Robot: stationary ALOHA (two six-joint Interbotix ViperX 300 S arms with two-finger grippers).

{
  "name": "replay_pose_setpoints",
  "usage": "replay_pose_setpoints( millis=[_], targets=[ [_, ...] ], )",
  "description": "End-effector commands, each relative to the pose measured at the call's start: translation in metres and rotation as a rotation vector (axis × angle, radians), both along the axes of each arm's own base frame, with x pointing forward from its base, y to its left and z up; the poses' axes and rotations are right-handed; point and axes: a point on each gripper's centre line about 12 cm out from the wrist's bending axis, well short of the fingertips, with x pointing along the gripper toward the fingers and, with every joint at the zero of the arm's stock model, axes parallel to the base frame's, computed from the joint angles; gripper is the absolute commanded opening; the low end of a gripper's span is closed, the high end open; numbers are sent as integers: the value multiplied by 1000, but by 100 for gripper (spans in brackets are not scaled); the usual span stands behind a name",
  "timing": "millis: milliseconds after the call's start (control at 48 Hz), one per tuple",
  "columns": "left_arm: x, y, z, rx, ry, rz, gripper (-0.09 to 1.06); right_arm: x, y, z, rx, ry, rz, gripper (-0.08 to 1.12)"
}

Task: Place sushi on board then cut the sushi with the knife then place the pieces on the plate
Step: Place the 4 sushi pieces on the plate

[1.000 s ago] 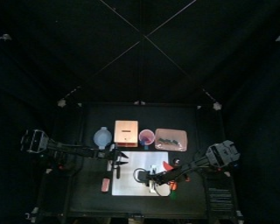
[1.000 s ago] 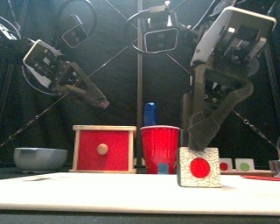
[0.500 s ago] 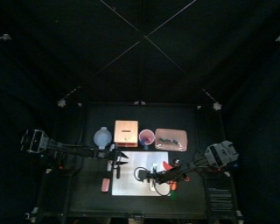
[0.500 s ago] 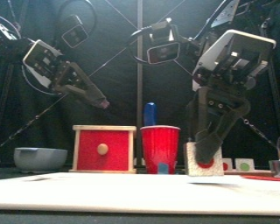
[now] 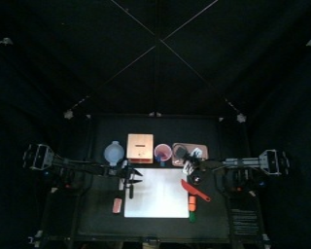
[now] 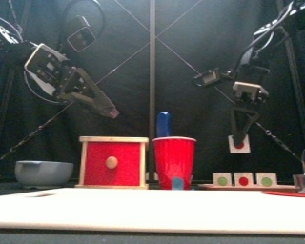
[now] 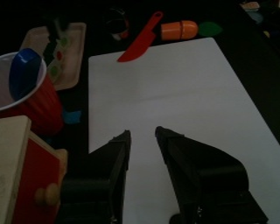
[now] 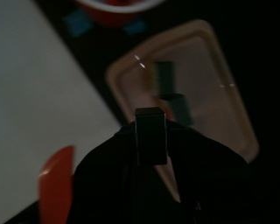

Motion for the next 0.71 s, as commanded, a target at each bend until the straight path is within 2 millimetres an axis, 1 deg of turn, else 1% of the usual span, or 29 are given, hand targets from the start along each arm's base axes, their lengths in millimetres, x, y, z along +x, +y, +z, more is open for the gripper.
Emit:
replay_pose_setpoints(
  millis=[21, 125, 250, 375, 500, 583, 708],
  targets=[
    [2, 1, 6, 5, -21, -1, 72, -19, -32, 3, -11, -59, -108, 58],
    [2, 2, 6, 6, -22, 0, 72, -34, -56, -10, 2, -93, -191, 58],
    [2, 3, 6, 6, -22, 3, 72, -43, -72, -26, 28, -135, -243, 58],
    [2, 2, 6, 6, -23, 3, 72, -45, -75, -42, 59, -150, -258, 61],
    [2, 3, 6, 8, -23, 4, 72, -46, -76, -53, 77, -122, -264, 68],
    [2, 4, 6, 7, -23, 7, 72, -45, -76, -56, 85, -111, -265, 76],
    [2, 4, 6, 6, -21, 7, 72, -44, -76, -52, 79, -116, -266, 86]
  ],
)
